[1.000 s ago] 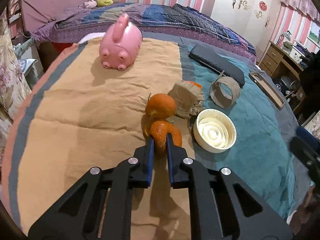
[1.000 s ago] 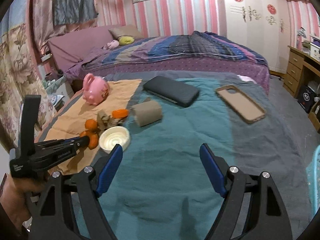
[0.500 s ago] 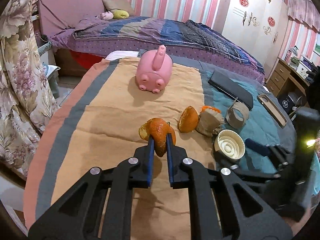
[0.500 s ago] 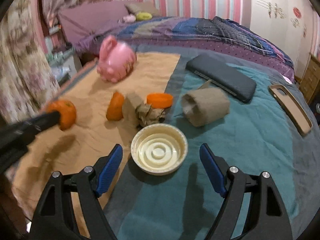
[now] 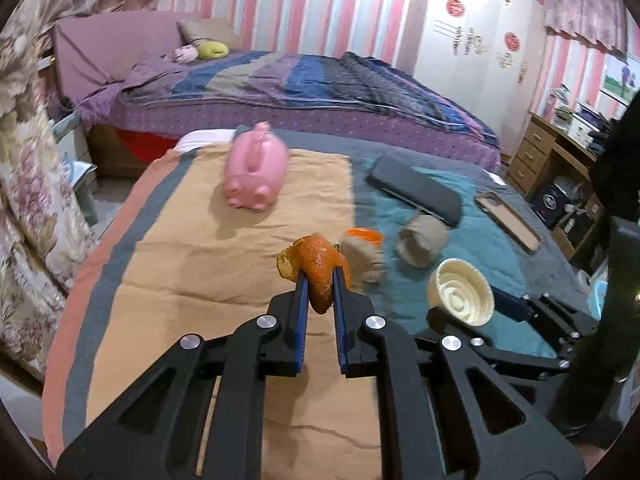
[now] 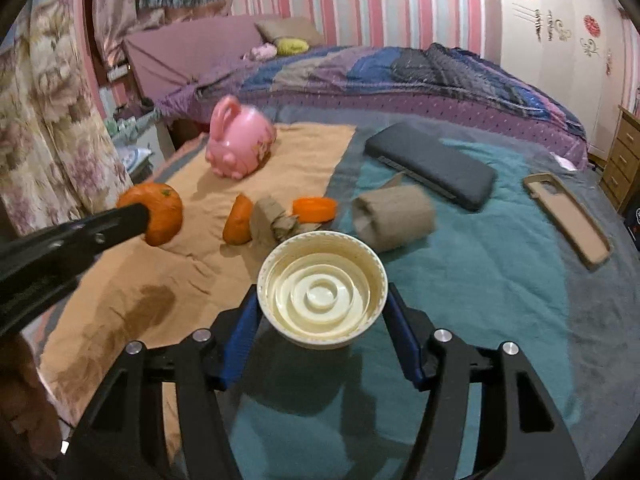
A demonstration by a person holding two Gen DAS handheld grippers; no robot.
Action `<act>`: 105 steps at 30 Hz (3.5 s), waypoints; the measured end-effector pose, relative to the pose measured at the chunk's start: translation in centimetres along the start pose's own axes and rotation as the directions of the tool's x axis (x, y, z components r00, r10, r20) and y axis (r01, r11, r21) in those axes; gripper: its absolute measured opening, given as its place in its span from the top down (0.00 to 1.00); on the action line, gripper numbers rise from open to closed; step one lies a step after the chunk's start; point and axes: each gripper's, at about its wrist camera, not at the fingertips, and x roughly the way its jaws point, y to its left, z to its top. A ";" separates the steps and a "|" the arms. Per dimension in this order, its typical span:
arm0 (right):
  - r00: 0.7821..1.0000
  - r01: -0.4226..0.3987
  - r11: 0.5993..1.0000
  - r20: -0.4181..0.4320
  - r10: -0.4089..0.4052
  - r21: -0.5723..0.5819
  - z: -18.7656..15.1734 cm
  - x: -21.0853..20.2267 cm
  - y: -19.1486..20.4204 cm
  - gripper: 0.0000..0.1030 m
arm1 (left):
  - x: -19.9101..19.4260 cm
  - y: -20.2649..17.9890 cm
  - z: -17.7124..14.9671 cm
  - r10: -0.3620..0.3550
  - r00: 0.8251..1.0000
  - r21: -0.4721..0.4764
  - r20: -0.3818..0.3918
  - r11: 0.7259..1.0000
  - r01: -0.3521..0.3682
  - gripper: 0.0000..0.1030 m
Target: Collect trash
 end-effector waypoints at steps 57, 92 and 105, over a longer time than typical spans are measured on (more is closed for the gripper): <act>0.857 0.395 0.835 0.174 -0.485 0.384 -8.3 -27.5 -32.2 0.41 | -6.5 -34.6 -1.2 -0.345 0.936 0.301 0.064 0.901 0.311 0.90; 0.774 0.485 0.694 0.109 -0.624 0.532 -10.5 -29.3 -36.9 0.24 | -4.1 -46.7 -4.5 -0.515 0.843 0.405 -0.154 0.745 0.530 0.71; 0.832 0.392 0.774 0.168 -0.529 0.497 -10.2 -28.8 -35.5 0.24 | -4.1 -37.2 -2.5 -0.358 0.933 0.337 -0.015 0.877 0.342 0.27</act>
